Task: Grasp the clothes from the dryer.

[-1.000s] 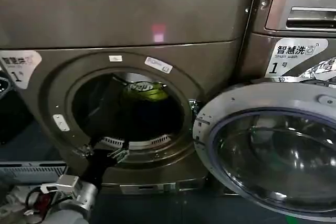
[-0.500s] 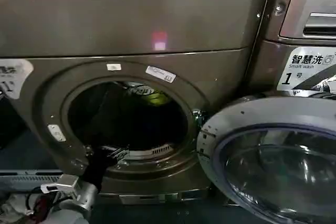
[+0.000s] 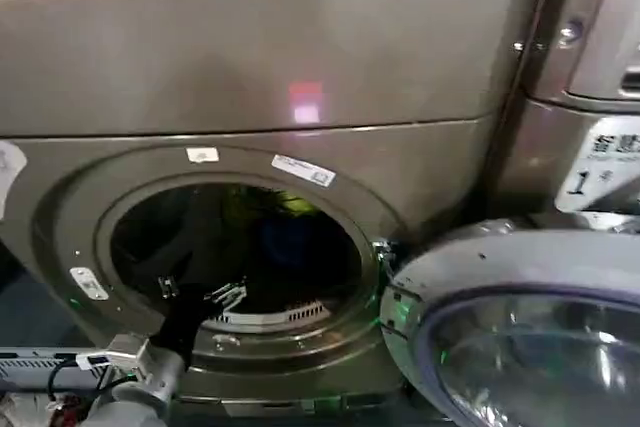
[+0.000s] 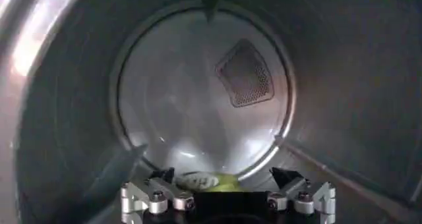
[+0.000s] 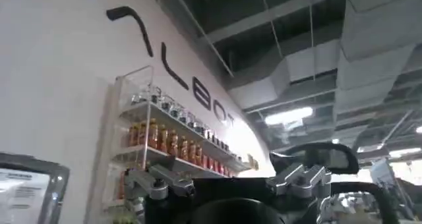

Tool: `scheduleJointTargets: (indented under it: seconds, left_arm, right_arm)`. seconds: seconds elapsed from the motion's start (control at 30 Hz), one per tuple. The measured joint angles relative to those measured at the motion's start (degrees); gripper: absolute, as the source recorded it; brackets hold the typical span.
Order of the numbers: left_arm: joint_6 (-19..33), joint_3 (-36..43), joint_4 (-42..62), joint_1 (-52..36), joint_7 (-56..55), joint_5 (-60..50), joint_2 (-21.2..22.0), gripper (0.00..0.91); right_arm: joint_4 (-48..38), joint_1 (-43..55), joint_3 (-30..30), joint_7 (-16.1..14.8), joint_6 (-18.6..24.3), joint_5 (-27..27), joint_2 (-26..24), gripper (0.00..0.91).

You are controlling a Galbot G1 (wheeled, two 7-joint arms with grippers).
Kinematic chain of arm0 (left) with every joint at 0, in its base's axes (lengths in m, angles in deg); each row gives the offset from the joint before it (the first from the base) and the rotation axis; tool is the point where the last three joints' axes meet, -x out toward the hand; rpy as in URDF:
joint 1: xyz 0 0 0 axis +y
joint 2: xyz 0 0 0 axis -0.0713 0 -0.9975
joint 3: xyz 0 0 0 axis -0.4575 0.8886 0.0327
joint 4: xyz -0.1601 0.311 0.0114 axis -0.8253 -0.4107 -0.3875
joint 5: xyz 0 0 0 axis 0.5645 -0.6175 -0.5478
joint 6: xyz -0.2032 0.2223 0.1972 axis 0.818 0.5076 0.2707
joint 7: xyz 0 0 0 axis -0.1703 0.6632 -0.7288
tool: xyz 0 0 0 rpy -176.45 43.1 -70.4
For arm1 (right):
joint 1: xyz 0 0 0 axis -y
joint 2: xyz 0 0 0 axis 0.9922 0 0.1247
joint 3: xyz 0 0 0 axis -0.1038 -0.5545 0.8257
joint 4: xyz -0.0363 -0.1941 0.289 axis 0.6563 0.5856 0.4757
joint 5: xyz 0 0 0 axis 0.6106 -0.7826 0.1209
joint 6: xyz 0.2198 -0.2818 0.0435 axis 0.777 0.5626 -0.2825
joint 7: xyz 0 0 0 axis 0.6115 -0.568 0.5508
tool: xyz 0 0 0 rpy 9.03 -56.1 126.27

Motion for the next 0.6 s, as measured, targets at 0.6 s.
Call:
scheduleJointTargets:
  seconds: [0.6]
  left_arm:
    - [6.0,2.4,32.2,-22.4,0.1,-1.9,2.6,0.907]
  right_arm:
    - [-0.3,0.7,-1.0,0.2,0.7,0.1,-0.9,0.907]
